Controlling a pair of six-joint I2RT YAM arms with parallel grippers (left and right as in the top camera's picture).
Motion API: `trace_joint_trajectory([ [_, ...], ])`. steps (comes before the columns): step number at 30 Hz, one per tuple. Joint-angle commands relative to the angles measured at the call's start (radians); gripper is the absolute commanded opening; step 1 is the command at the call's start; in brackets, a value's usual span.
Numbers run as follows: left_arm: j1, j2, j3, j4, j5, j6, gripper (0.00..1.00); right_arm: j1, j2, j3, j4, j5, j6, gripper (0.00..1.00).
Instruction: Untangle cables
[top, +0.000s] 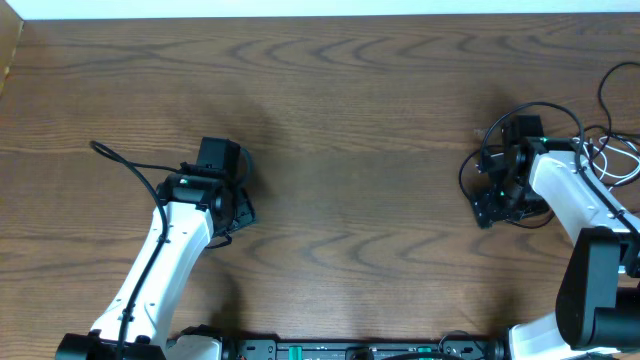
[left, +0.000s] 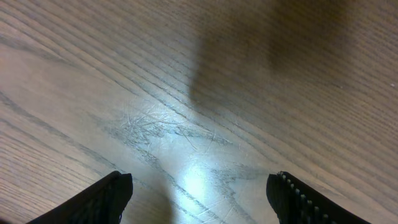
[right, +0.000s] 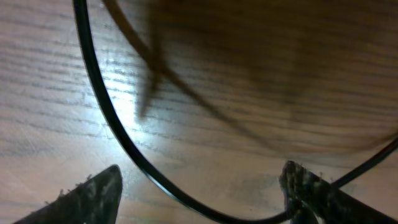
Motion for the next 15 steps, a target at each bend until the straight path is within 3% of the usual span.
trace_joint_trajectory([
  [1, 0.003, -0.002, 0.009, -0.005, 0.005, -0.005, 0.74, 0.005, -0.009, -0.010, 0.026, 0.008, 0.021, 0.70],
  [3, 0.003, -0.002, 0.009, -0.005, 0.005, -0.005, 0.74, 0.005, -0.009, -0.010, 0.032, 0.008, 0.035, 0.55],
  [6, 0.003, -0.002, 0.009, -0.006, 0.005, -0.005, 0.74, 0.005, -0.009, -0.010, 0.032, 0.008, 0.045, 0.22],
  [8, 0.003, -0.002, 0.009, -0.006, 0.005, -0.005, 0.74, 0.005, -0.009, -0.010, 0.041, 0.013, 0.071, 0.06],
  [9, 0.003, -0.002, 0.009, -0.006, 0.005, -0.005, 0.75, 0.005, -0.009, -0.010, 0.045, 0.012, 0.084, 0.01],
  [15, 0.003, -0.002, 0.009, -0.006, 0.005, -0.005, 0.74, 0.003, -0.010, 0.003, 0.096, 0.011, 0.236, 0.01],
])
